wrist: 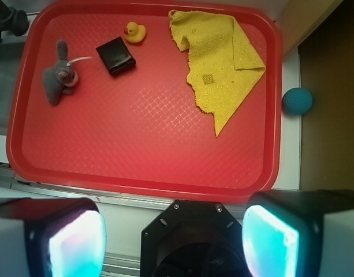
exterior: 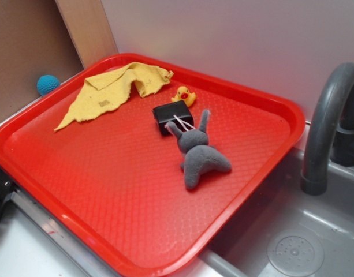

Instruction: Grab the yellow duck.

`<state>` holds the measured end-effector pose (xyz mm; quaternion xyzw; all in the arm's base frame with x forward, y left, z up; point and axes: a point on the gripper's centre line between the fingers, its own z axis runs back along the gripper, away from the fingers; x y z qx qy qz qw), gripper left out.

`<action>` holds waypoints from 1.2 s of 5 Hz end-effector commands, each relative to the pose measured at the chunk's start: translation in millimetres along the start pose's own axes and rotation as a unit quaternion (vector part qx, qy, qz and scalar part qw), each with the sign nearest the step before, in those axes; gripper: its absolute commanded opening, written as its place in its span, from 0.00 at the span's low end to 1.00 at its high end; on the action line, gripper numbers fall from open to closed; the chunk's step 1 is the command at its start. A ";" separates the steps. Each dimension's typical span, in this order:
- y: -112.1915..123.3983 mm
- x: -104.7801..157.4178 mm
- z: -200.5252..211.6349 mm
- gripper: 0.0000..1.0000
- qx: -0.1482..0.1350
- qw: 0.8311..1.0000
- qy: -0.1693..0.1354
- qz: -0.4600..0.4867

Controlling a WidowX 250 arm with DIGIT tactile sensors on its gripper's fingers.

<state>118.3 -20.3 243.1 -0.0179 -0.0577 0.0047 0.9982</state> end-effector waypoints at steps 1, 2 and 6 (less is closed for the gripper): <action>0.0 0.0 0.0 1.00 0.000 1.000 0.000 0.000; -17.5 30.4 -4.5 1.00 0.018 0.997 -0.031 0.065; -32.8 169.1 -97.4 1.00 -0.034 0.954 -0.108 0.278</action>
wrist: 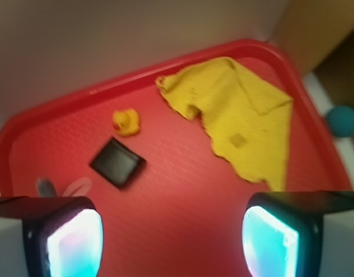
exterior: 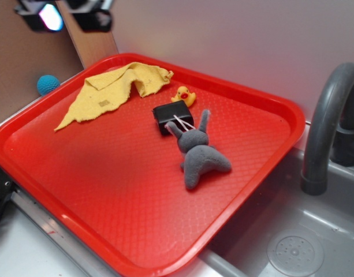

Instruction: Grab the yellow duck.

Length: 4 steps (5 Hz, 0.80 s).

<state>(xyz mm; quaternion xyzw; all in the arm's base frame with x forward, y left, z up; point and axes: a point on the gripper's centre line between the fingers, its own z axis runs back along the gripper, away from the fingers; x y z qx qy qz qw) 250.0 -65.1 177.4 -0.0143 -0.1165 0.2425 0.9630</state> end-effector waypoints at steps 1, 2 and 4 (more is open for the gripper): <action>-20.1 56.9 -57.2 1.00 -0.062 0.996 -0.033 0.052; -32.8 58.1 -91.8 1.00 -0.057 0.998 -0.027 0.024; -57.8 42.2 -129.6 1.00 -0.049 0.998 -0.018 -0.046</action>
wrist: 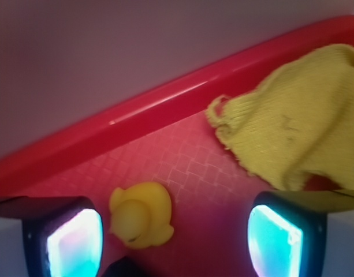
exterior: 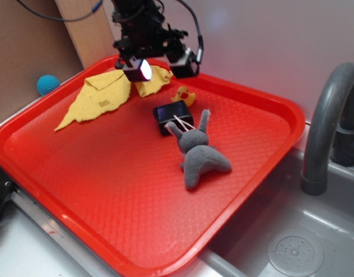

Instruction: Grab the yellow duck.

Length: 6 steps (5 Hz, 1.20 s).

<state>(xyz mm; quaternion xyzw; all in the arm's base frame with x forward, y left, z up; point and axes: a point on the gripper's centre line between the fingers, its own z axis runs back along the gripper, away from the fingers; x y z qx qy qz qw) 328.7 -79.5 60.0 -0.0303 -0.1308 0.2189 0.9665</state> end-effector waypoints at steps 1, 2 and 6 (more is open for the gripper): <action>-26.2 10.7 -9.7 1.00 -0.032 0.999 0.003 -0.028; -28.7 11.8 -18.4 1.00 -0.012 1.000 0.003 -0.017; -2.0 -6.7 111.7 0.00 -0.032 0.995 0.017 -0.095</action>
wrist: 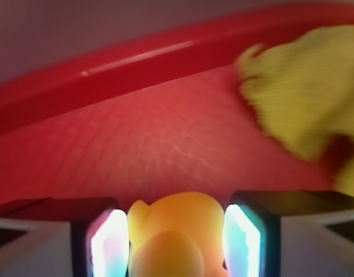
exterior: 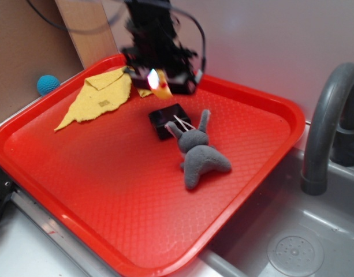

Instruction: Grab the yellow duck.

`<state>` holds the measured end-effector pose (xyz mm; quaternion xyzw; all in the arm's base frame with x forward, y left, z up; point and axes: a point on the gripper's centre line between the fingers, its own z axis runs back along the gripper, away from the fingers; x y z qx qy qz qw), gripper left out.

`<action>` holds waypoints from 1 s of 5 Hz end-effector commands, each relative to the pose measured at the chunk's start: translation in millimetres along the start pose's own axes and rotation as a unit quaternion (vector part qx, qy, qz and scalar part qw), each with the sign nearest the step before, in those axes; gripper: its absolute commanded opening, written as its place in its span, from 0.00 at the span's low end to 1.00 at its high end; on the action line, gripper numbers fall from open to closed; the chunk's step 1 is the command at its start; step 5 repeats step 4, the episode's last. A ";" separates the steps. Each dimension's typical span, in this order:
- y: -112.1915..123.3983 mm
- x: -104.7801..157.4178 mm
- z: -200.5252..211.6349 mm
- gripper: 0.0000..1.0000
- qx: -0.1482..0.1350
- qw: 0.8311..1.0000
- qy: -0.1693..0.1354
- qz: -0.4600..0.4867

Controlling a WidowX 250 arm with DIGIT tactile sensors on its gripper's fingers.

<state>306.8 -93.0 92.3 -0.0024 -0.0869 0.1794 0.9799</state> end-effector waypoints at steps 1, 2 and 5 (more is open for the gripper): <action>33.6 -10.7 128.3 0.00 -0.075 0.994 -0.044 -0.072; 59.8 -23.3 181.6 0.00 -0.084 0.992 -0.049 -0.081; 87.3 -33.9 199.2 0.00 -0.105 0.992 -0.053 -0.052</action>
